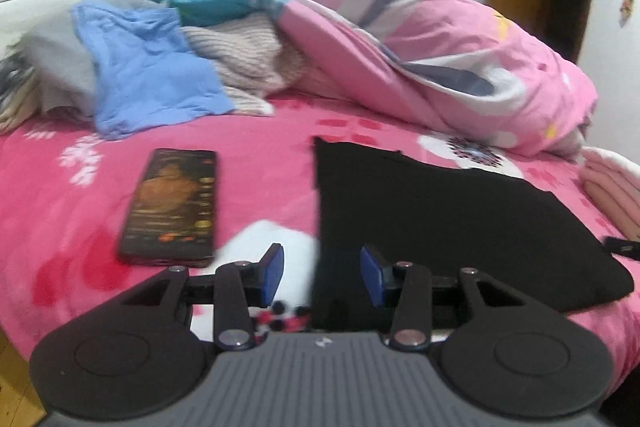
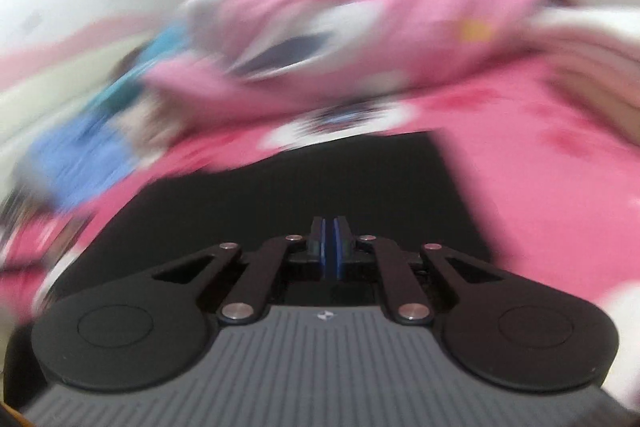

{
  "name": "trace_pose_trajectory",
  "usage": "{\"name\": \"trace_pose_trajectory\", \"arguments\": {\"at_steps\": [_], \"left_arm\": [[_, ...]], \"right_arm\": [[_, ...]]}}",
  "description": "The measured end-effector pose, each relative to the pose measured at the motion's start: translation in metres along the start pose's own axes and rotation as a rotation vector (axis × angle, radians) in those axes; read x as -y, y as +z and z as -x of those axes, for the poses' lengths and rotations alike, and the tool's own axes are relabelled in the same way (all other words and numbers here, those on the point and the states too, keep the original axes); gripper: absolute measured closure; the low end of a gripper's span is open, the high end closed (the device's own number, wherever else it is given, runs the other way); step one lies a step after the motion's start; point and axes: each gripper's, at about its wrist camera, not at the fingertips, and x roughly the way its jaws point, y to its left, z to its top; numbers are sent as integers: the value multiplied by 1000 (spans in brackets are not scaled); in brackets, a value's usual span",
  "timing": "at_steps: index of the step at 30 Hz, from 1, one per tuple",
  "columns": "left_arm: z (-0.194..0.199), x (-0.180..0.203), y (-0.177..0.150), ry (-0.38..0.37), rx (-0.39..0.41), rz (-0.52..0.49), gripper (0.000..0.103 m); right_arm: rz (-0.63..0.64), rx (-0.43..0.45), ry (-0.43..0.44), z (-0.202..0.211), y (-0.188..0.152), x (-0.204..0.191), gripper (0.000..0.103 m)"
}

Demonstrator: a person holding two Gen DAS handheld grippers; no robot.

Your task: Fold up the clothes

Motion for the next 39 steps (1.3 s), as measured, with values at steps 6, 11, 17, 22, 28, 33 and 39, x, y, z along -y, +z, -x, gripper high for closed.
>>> {"name": "trace_pose_trajectory", "arguments": {"at_steps": [6,11,17,22,28,33,39], "left_arm": [[-14,-7,-4,27,-37,37,60],[-10,-29,-6,46,-28,91,60],[0,-54,-2,54,6,145,60],[3,-68,0,66,26,172,60],[3,-76,0,66,31,185,60],[4,-74,3,44,54,172,59],[-14,-47,12,-3,9,105,54]], "right_arm": [[191,-83,239,-55,-16,-94,98],[391,-166,404,-68,-46,-152,99],[370,-105,316,-74,-29,-147,98],[462,-139,423,-84,-48,-181,96],[489,-92,522,-74,-40,-197,98],[366,-99,418,-93,-28,-172,95],[421,-155,658,-69,-58,-195,97]]}}
